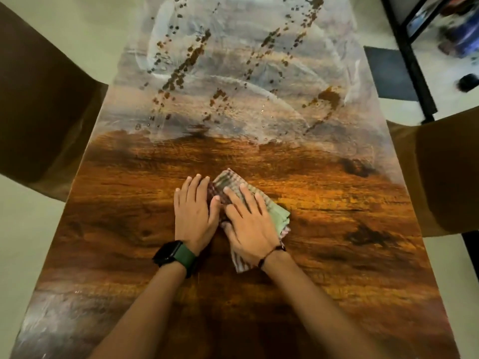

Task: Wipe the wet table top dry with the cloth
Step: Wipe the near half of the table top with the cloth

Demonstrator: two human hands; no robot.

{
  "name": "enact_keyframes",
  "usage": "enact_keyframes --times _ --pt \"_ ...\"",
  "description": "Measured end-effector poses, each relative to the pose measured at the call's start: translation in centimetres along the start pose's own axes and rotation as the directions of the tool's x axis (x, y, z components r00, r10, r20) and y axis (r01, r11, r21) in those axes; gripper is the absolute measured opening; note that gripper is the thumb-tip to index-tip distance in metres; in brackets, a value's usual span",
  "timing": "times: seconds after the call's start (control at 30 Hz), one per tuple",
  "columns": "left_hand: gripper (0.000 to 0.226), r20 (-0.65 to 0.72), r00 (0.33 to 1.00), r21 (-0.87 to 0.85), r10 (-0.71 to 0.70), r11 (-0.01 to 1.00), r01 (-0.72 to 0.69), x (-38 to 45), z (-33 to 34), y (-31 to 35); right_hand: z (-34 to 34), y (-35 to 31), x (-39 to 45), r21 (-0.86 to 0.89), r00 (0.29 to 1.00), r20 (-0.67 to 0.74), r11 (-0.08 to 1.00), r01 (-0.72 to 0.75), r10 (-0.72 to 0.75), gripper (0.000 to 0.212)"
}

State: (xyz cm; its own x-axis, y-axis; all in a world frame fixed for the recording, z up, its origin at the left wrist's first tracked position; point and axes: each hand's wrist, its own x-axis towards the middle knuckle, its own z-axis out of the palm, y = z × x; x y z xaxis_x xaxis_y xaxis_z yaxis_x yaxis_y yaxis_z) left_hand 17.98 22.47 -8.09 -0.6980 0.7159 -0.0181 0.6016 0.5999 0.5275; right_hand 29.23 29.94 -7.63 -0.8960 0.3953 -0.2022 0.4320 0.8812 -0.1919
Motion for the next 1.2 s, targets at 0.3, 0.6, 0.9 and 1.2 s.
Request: enact_keyframes --times 0.3,0.6,0.9,1.2 --pt "0.066 -0.058 0.998 0.113 -0.035 0.993 0.042 0.9 1.6 0.5 -4.7 20.0 6.4 0.058 0.818 -0.073 0.821 -0.567 0.57 0.051" --pt "0.053 -0.109 0.918 -0.069 -0.38 0.925 0.375 3.4 5.7 9.5 -0.8 14.5 -6.7 0.002 0.942 -0.147 0.953 -0.304 0.301 0.053" --pt "0.054 -0.083 0.846 -0.162 -0.527 0.845 0.51 3.0 7.4 14.9 -5.5 26.1 2.4 0.076 0.823 -0.129 0.833 -0.548 0.553 0.068" --pt "0.064 0.282 0.905 0.197 0.319 0.904 -0.38 10.5 13.2 21.0 -4.0 25.0 -5.6 0.003 0.881 -0.242 0.908 -0.418 0.406 0.056"
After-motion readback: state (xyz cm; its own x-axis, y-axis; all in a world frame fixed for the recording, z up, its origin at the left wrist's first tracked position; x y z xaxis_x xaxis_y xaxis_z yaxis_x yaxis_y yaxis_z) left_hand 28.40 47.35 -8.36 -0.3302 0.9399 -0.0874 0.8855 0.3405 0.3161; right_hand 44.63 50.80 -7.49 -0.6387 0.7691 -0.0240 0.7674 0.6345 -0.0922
